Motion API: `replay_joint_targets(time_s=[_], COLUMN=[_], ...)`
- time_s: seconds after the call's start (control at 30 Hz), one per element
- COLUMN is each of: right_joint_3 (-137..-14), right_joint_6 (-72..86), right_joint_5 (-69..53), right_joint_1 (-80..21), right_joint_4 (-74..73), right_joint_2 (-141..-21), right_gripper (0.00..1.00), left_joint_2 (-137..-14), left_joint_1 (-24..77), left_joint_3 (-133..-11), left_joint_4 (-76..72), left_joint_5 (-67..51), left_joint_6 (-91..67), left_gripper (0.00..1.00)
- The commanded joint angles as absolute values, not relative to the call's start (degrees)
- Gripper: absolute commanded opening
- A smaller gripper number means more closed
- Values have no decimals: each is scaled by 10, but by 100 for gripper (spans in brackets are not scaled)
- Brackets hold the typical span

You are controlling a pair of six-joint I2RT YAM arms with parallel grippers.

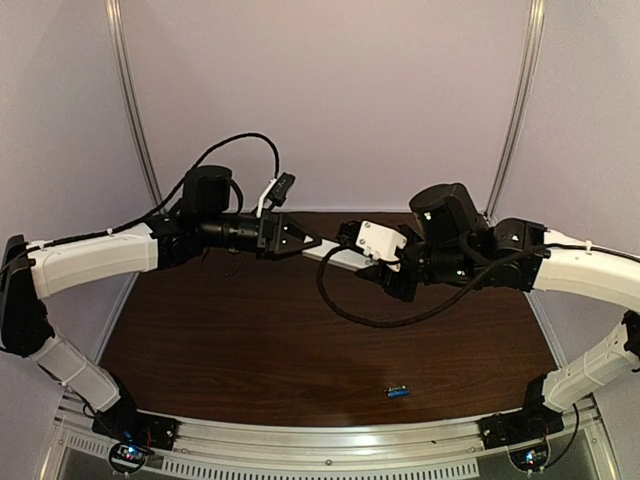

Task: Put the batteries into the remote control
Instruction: Remove the battery cover from the remote control.

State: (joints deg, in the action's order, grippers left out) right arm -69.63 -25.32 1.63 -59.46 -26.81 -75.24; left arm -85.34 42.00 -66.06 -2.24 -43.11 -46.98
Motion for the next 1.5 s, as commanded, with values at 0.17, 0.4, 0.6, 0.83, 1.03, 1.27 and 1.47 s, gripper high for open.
replay_joint_targets(time_s=[0.17,0.4,0.6,0.83,1.03,1.27,1.47], right_joint_3=[-665,-659,-664,-672,-674,-682,-681], right_joint_6=[-260,-264,-260,-245,-237,-234,-235], right_joint_5=[35,39,41,40,37,43,51], right_joint_1=[-597,-597,-597,-597,-597,-597,-596], right_joint_4=[-247,-245,-248,-254,-247,-251,-248], right_joint_2=[-697,-692,-694,-723,-739,-750,-754], right_gripper=[0,0,0,0,0,0,0], left_joint_2=[-838,-838,-828,-792,-817,-825,-831], left_joint_1=[389,385,385,387,398,404,411], left_joint_3=[-583,-563,-571,-634,-649,-664,-667], left_joint_4=[-209,-280,-225,-40,-31,12,23], left_joint_5=[-526,-557,-544,-422,-441,-425,-426], left_joint_6=[-555,-599,-575,-450,-437,-417,-409], left_gripper=[13,16,38,46,51,40,31])
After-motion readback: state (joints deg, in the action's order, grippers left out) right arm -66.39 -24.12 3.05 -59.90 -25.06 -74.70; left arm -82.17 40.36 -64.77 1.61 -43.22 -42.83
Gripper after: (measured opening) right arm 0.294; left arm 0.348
